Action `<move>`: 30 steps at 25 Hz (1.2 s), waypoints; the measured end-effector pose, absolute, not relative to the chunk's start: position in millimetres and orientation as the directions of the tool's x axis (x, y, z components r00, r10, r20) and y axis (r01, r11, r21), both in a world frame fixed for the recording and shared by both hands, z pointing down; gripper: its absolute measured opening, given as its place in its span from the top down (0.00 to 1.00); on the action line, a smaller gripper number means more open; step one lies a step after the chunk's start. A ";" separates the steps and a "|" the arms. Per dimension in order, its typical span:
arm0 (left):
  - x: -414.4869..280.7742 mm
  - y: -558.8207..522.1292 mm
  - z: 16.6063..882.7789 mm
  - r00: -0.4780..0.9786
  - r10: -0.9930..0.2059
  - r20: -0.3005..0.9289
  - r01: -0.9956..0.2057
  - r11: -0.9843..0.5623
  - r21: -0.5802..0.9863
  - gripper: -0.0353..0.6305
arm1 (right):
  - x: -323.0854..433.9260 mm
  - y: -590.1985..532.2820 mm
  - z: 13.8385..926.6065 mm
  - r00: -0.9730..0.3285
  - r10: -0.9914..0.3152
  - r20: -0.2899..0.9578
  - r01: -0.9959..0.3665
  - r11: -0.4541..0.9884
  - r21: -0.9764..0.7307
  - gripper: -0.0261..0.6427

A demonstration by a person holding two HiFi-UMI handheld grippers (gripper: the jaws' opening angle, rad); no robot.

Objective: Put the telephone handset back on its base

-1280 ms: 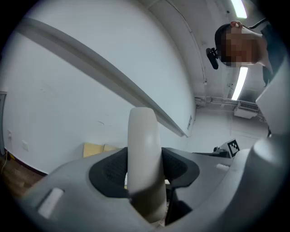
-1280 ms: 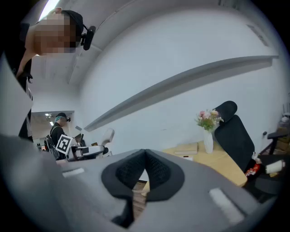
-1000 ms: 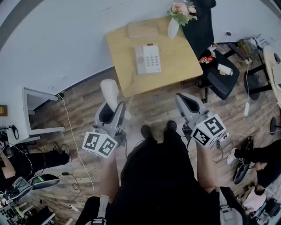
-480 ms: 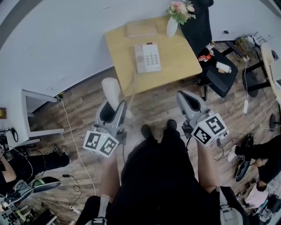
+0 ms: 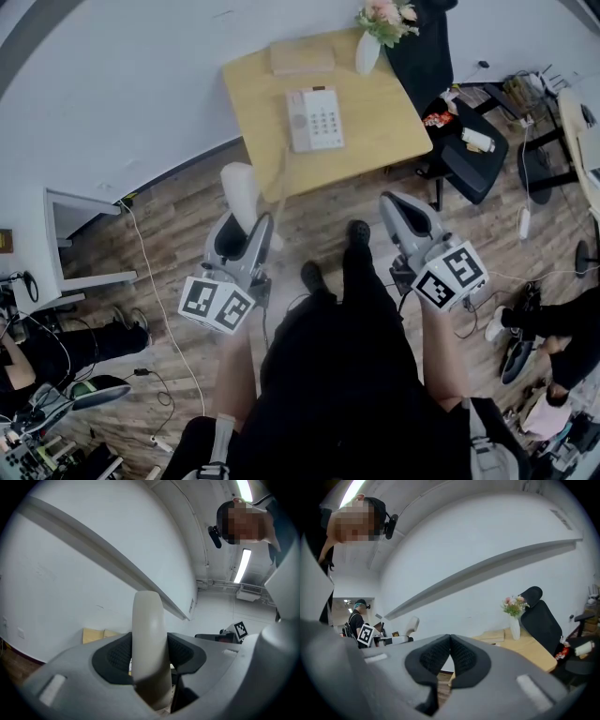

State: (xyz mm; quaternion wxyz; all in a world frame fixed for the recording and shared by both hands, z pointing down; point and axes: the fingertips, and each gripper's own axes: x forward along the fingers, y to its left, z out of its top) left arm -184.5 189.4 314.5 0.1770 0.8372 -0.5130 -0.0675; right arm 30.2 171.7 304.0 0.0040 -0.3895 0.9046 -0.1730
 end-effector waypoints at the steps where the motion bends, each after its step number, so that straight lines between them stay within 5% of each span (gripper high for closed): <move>1: -183.3 187.7 315.3 0.463 -0.884 0.071 -0.836 -0.409 0.365 0.62 | 31.4 169.7 303.6 -0.698 -0.705 0.125 -0.700 0.636 -0.324 0.96; 30: -107.8 49.2 315.7 0.370 -0.915 0.161 -0.890 -0.300 0.344 0.62 | 46.4 11.9 313.3 -0.848 -0.515 0.123 -0.526 0.791 -0.313 0.96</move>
